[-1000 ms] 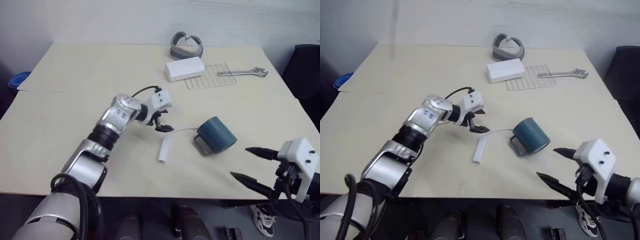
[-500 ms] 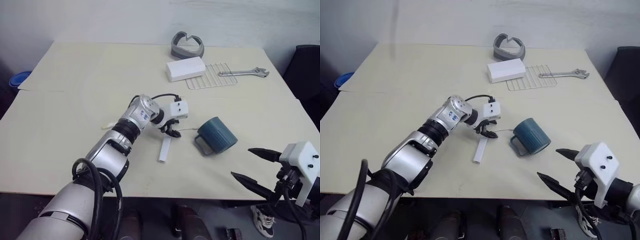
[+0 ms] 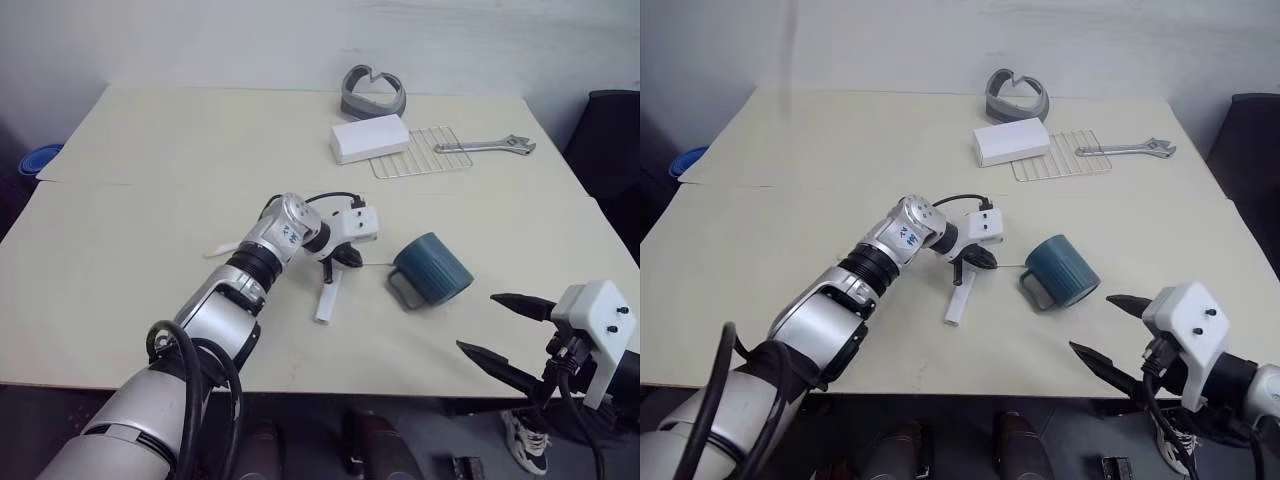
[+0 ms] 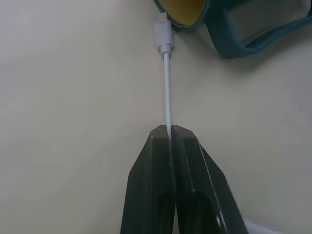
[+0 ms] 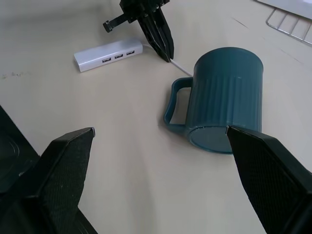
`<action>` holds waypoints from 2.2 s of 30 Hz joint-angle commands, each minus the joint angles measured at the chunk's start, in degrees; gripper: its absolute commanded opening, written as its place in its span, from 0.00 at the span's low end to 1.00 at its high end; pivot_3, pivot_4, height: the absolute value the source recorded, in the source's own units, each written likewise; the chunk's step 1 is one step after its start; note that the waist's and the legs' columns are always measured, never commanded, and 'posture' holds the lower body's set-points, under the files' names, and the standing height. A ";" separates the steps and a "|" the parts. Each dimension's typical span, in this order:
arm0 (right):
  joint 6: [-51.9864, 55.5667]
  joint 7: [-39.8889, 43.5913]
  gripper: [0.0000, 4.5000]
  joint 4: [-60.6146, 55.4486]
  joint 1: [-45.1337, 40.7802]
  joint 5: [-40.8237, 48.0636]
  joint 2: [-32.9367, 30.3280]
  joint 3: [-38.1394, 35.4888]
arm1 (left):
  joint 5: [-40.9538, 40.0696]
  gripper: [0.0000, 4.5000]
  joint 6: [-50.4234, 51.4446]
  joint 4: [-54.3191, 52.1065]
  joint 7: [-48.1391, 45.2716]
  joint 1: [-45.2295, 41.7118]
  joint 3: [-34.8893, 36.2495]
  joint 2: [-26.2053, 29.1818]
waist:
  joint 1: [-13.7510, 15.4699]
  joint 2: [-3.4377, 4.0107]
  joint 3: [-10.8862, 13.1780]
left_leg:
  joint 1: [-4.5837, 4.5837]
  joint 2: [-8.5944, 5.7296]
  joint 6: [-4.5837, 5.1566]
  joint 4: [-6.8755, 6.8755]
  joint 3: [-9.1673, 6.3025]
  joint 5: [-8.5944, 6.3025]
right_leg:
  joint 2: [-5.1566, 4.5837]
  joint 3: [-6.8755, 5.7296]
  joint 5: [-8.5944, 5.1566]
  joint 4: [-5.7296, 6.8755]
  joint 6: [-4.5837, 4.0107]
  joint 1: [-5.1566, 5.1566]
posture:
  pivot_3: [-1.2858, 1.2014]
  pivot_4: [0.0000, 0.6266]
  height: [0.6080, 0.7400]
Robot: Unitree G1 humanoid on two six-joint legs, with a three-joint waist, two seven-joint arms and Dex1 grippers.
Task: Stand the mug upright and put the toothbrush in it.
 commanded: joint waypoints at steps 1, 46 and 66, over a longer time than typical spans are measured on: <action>-1.32 -0.30 1.00 0.32 -1.23 -0.73 -0.78 1.28 | -2.78 0.01 9.56 -11.38 -1.37 3.11 3.71 3.23 | -0.20 0.01 0.00 | 0.00 0.01 0.00 -0.02 -0.02 0.00 | 0.01 0.01 0.01 0.01 0.01 -0.01 | 0.52 0.24 1.00; -4.68 14.33 1.00 14.84 -28.06 0.01 -7.69 25.40 | -19.31 0.80 18.45 -24.45 14.60 39.42 47.67 55.74 | -0.05 -0.21 0.05 | 0.15 0.33 -0.22 -0.20 0.05 -0.22 | -0.85 -0.25 -0.04 0.45 -0.09 -0.34 | 0.52 0.24 1.00; 13.82 -24.78 0.64 7.84 -33.04 -1.91 9.08 38.44 | -47.63 0.94 25.15 -75.37 -21.56 45.80 31.85 61.41 | -1.84 -0.05 0.13 | 0.24 0.11 -0.23 -0.20 0.08 0.02 | -0.34 0.17 -0.41 0.41 -0.99 -0.40 | 0.52 0.24 1.00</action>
